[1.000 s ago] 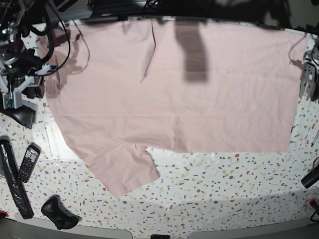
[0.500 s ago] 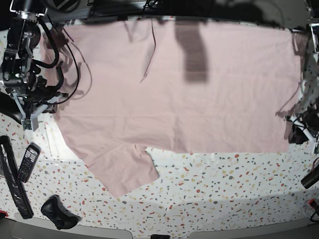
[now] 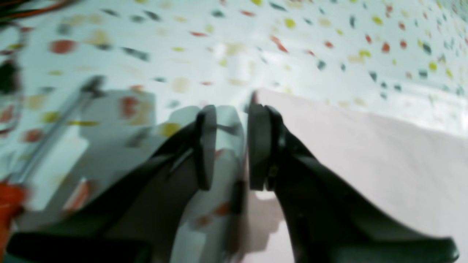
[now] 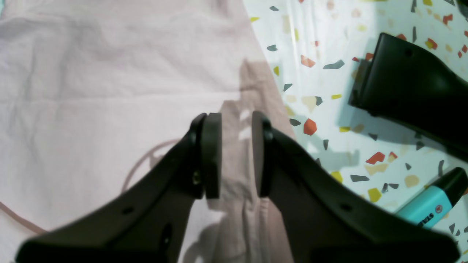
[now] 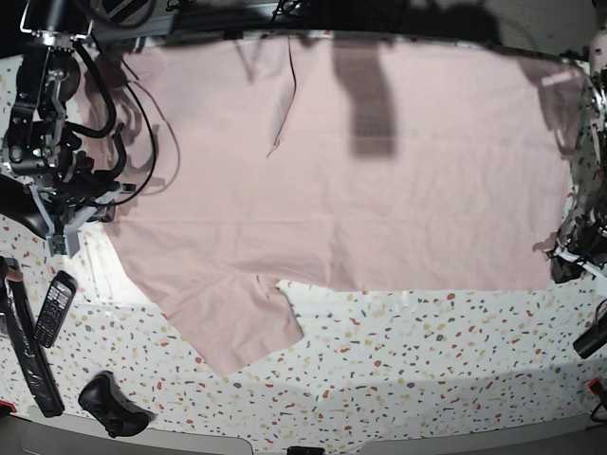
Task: Fold the T-shirt properly
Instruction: 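Grasp the shirt side edges with both grippers and pull them outward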
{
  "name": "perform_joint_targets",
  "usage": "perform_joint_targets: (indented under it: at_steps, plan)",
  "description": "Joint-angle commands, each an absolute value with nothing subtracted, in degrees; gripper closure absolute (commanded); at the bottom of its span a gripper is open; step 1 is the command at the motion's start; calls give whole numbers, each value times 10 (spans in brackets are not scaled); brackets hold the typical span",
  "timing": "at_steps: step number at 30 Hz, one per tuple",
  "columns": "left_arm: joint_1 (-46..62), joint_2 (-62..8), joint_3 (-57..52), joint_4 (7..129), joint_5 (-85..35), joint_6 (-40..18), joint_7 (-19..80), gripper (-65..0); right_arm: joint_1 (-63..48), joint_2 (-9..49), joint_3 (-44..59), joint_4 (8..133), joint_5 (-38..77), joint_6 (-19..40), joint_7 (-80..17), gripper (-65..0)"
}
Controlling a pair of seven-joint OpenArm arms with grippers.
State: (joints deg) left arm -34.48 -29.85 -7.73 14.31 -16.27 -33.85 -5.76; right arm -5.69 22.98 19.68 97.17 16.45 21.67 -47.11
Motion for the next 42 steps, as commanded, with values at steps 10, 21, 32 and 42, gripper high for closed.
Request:
perform_joint_targets:
  at_steps: [10, 21, 32, 42]
  plan:
    - [-362, -281, -78, 150, -165, -266, -73, -146, -48, 240, 200, 980, 165, 218, -478, -135]
    - [-362, -264, -78, 150, -165, -307, -42, -146, -48, 240, 200, 980, 165, 217, -478, -135]
    - [-362, -263, -78, 150, -165, -307, 14, -109, -48, 240, 200, 980, 165, 217, -448, -138]
    - [-362, -264, -78, 150, -165, -307, 13, 0, -22, 240, 200, 980, 166, 217, -331, -141]
